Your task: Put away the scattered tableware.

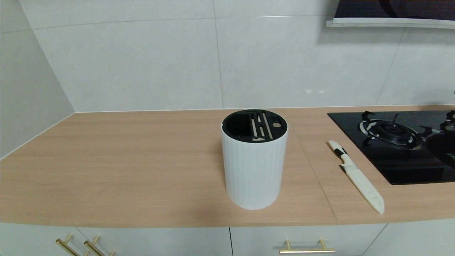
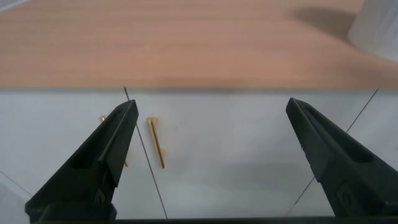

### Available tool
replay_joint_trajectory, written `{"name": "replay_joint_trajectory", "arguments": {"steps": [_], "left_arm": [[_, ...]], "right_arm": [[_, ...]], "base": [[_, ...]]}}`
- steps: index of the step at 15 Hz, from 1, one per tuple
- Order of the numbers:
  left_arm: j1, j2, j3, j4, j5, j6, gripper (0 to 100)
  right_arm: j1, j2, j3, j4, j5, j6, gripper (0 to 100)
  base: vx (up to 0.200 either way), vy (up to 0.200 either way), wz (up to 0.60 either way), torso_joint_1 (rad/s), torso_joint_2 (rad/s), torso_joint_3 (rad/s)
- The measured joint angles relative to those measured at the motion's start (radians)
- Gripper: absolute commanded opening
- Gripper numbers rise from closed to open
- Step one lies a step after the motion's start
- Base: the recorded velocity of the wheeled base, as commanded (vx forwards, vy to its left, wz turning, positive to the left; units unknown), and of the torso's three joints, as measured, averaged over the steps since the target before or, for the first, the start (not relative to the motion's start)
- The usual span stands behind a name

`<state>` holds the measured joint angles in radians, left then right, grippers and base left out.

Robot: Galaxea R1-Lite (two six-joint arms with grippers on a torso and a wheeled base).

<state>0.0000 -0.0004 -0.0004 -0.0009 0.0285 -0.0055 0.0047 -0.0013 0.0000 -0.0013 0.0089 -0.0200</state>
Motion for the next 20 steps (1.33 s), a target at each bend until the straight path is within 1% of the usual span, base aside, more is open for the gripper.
{"name": "replay_joint_trajectory", "arguments": {"steps": [9,12,16,20], "left_arm": [[0.0,0.0,0.0,0.0,0.0,0.0,100],[0.0,0.0,0.0,0.0,0.0,0.0,100],[0.0,0.0,0.0,0.0,0.0,0.0,100],[0.0,0.0,0.0,0.0,0.0,0.0,100]], "right_arm": [[0.0,0.0,0.0,0.0,0.0,0.0,100],[0.0,0.0,0.0,0.0,0.0,0.0,100],[0.0,0.0,0.0,0.0,0.0,0.0,100],[0.0,0.0,0.0,0.001,0.0,0.0,100]], "base": [[0.0,0.0,0.0,0.261,-0.57,-0.306],[0.0,0.0,0.0,0.225,-0.46,-0.246],[0.0,0.0,0.0,0.185,-0.38,-0.195],[0.0,0.0,0.0,0.014,-0.02,-0.012]]}}
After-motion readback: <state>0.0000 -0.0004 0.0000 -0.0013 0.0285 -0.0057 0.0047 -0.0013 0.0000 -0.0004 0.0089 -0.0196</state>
